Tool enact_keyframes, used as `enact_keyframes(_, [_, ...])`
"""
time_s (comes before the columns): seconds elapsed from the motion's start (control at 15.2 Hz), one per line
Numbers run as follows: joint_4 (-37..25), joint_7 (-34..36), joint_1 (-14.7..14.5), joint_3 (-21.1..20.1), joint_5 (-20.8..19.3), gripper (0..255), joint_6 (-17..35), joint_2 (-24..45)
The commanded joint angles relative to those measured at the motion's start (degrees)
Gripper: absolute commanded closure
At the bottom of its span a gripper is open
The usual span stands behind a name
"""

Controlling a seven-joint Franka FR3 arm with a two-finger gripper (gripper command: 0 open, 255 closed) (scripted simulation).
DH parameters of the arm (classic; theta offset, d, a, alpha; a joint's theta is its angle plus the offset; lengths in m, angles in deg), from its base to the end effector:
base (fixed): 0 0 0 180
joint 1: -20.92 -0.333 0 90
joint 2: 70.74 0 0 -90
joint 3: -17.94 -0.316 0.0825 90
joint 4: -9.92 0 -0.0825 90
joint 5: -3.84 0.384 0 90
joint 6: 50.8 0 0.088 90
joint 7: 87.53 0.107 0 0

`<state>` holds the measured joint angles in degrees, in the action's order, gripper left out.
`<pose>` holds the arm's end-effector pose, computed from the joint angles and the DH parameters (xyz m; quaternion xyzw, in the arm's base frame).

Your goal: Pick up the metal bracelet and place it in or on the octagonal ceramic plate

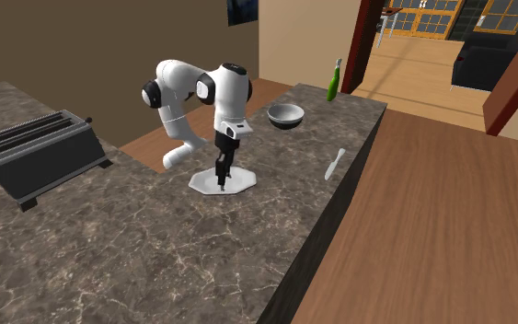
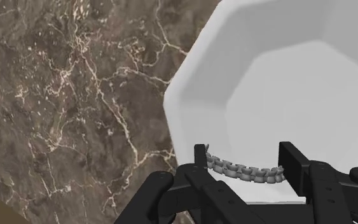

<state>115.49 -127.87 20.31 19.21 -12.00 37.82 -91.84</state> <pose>0.4323 -0.0369 0.6801 0.9342 0.3289 -0.0132 0.1377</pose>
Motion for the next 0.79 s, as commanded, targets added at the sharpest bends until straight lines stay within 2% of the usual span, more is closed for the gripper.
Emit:
enact_keyframes(0.0, [-2.2, -0.3, 0.0, -0.1, 0.0, 255, -1.5, 0.6])
enact_keyframes(0.33, [-7.9, -1.3, 0.0, -0.3, 0.0, 255, -5.4, 2.3])
enact_keyframes(0.4, [-6.6, -1.0, 0.0, -0.3, 0.0, 255, -4.6, 1.9])
enact_keyframes(0.46, [-6.6, -1.0, 0.0, -0.3, 0.0, 0, -4.6, 1.9])
enact_keyframes(0.73, [-19.1, -0.9, -0.4, 1.5, 11.6, 0, -15.9, 14.1])
